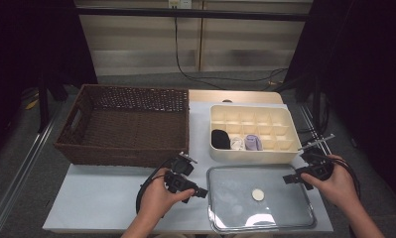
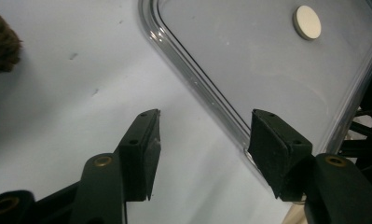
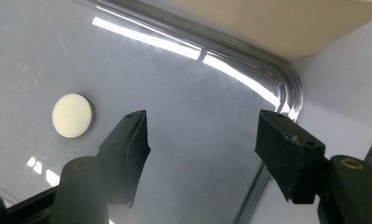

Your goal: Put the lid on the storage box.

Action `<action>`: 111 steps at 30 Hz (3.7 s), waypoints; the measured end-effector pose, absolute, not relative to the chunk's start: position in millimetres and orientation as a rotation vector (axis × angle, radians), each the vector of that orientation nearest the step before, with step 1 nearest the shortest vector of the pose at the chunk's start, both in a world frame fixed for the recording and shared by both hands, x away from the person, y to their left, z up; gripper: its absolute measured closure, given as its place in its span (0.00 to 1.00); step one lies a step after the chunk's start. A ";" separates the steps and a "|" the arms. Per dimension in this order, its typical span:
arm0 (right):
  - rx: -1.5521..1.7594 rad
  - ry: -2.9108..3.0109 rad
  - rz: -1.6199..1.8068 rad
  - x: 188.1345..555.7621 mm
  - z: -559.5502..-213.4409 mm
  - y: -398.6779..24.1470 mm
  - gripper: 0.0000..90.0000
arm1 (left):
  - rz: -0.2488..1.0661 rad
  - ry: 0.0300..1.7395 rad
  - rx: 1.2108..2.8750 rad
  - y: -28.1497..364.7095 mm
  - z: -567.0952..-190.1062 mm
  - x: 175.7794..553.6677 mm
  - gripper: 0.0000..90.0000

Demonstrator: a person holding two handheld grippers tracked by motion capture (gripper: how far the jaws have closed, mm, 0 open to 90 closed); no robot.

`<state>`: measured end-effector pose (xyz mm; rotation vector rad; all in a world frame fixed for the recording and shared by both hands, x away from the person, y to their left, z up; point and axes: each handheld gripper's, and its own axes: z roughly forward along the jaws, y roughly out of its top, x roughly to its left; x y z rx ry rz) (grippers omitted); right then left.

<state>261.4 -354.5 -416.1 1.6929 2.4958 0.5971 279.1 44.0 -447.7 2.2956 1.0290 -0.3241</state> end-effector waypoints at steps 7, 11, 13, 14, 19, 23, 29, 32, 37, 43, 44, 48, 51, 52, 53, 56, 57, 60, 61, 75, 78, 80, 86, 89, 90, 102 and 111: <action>1.739 2.483 0.586 255.6 -423.3 -361.3 0.38 | -0.343 1.040 2.291 36.9 -449.8 280.4 0.49; 1.755 2.477 0.597 253.0 -426.3 -365.7 0.39 | -0.360 1.053 2.285 31.9 -451.5 280.9 0.49; 1.761 2.474 0.596 252.0 -429.1 -367.8 0.39 | -0.365 1.052 2.291 29.2 -452.5 280.5 0.49; 1.777 2.475 0.586 251.3 -429.8 -368.4 0.39 | -0.358 1.056 2.291 27.9 -453.0 280.0 0.49; 1.785 2.470 0.590 248.3 -434.9 -372.9 0.39 | -0.375 1.074 2.296 23.7 -454.6 280.4 0.50; 1.791 2.468 0.584 247.1 -437.0 -376.3 0.39 | -0.380 1.090 2.296 20.0 -457.1 280.3 0.50; 1.800 2.468 0.585 245.3 -438.6 -379.4 0.39 | -0.379 1.101 2.293 17.8 -458.6 280.5 0.51; 1.815 2.473 0.572 244.3 -439.4 -381.0 0.39 | -0.379 1.108 2.293 17.0 -458.5 280.1 0.51; 1.841 2.477 0.566 241.7 -445.5 -383.7 0.39 | -0.373 1.107 2.302 16.0 -458.0 279.2 0.50; 1.883 2.480 0.567 240.1 -446.4 -385.4 0.43 | -0.351 1.112 2.303 13.6 -458.0 277.8 0.49; 1.887 2.483 0.567 239.9 -446.7 -385.9 0.43 | -0.354 1.109 2.304 13.4 -457.9 277.6 0.49; 1.920 2.472 0.568 238.5 -446.3 -387.0 0.44 | -0.357 1.106 2.306 14.0 -457.9 277.6 0.49; 1.946 2.463 0.571 236.9 -446.2 -388.3 0.45 | -0.355 1.108 2.296 14.9 -458.7 277.8 0.49; 1.940 2.466 0.584 236.4 -446.4 -388.6 0.45 | -0.359 1.106 2.296 15.1 -458.6 277.8 0.49; 1.938 2.464 0.580 235.8 -446.4 -388.7 0.45 | -0.361 1.108 2.292 15.2 -458.7 277.7 0.49; 1.926 2.466 0.589 234.3 -446.7 -388.0 0.44 | -0.359 1.107 2.294 15.3 -458.5 277.4 0.49; 1.925 2.467 0.579 234.2 -446.6 -387.7 0.44 | -0.358 1.107 2.297 15.2 -458.4 277.3 0.49; 1.931 2.469 0.555 233.9 -445.7 -386.6 0.44 | -0.350 1.118 2.297 13.9 -458.1 276.9 0.50; 1.939 2.459 0.552 234.1 -445.8 -385.1 0.45 | -0.351 1.119 2.300 13.0 -457.8 276.8 0.50; 2.027 2.416 0.580 232.2 -445.0 -387.5 0.49 | -0.337 1.132 2.284 8.4 -458.9 277.9 0.55; 2.040 2.404 0.591 232.3 -445.5 -388.7 0.50 | -0.343 1.133 2.283 8.7 -458.7 279.1 0.55; 2.041 2.408 0.583 232.8 -445.2 -389.1 0.50 | -0.341 1.134 2.279 8.6 -458.8 279.8 0.55; 2.031 2.406 0.590 233.4 -440.4 -384.6 0.56 | -0.347 1.151 2.268 9.1 -459.0 282.6 0.55; 2.092 2.468 0.797 233.5 -439.8 -377.0 0.63 | -0.352 1.155 2.257 10.4 -459.8 282.5 0.56; 2.035 2.485 0.665 233.2 -441.7 -370.4 0.62 | -0.350 1.157 2.253 10.8 -460.1 282.1 0.56; 2.043 2.398 0.523 234.0 -439.3 -389.7 0.55 | -0.404 1.256 2.248 12.1 -457.8 280.5 0.56; 2.063 2.415 0.516 232.0 -445.0 -389.4 0.56 | -0.335 1.352 2.237 4.1 -455.4 273.7 0.56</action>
